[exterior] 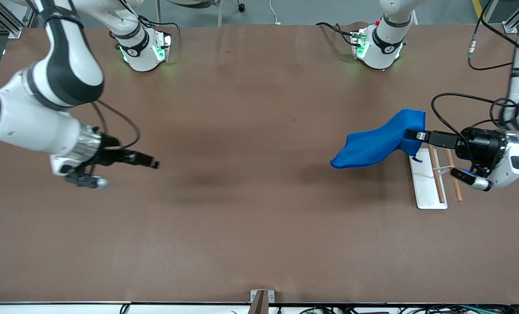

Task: Right arm passes towel to left arm to hang
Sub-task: 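Open the right gripper and withdraw it while the left gripper carries the towel, then lower the towel with the left gripper over the wooden dowels on the rack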

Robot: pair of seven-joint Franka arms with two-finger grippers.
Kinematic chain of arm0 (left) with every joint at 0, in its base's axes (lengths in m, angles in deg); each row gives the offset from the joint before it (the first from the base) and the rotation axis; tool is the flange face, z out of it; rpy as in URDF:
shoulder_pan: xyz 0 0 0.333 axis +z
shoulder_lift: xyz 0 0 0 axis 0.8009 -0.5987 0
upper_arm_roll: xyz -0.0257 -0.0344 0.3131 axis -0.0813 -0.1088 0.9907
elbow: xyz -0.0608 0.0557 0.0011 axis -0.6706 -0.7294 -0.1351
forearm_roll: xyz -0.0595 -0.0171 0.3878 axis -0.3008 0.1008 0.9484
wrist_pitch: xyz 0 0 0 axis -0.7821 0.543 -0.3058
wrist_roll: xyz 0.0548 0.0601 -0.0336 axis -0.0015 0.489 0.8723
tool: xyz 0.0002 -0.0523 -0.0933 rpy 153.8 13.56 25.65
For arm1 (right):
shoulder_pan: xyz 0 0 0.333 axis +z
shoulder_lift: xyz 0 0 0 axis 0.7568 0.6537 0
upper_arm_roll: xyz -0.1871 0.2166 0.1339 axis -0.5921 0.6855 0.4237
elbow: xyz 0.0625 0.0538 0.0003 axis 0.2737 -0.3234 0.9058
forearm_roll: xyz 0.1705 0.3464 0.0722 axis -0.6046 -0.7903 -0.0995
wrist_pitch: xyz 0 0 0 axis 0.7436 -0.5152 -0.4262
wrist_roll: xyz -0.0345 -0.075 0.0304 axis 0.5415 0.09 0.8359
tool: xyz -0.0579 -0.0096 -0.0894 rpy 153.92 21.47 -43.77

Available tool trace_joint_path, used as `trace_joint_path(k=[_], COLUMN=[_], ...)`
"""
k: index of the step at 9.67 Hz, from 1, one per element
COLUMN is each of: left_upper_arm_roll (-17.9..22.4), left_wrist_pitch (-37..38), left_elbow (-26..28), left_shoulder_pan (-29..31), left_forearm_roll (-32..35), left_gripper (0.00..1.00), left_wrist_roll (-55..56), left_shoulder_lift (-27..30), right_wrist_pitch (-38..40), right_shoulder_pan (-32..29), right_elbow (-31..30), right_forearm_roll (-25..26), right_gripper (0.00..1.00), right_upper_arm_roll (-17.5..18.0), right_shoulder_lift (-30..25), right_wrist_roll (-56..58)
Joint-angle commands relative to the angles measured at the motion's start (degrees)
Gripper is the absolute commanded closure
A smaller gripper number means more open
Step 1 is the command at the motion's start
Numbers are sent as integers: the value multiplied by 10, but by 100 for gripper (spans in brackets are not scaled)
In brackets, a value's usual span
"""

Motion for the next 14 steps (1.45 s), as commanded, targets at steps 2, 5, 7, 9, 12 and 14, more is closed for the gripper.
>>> trace_joint_path(k=[2,5,7,9,12,14], left_upper_arm_roll=[-4,-3,3,3,3,0], left_wrist_pitch=[-26,-40,-62,-97,-112,-111], left_elbow=[-48,-64,-60,-56,-44,-23], left_shoulder_pan=[-14,-26,-20,-9,-8,6], left_forearm_roll=[184,358,438,500,555,557], left_gripper=[100,100,100,100,100,100], left_wrist_roll=[25,32,47,158,248,234], left_shoulder_lift=[-4,-5,-1,0,-1,1], right_wrist_pitch=[4,135,192,236,241,242], right_shoulder_pan=[-11,-74,-83,-90,-86,-85], right_elbow=[-17,59,82,82,85,87], right_forearm_roll=[101,101,131,167,179,197], right_gripper=[0,0,0,0,0,0], right_upper_arm_roll=[-104,-119,-102,-69,-83,-81], right_shoulder_lift=[-57,-88,-120,-169,-171,-171], right_wrist_roll=[79,140,135,98,134,143])
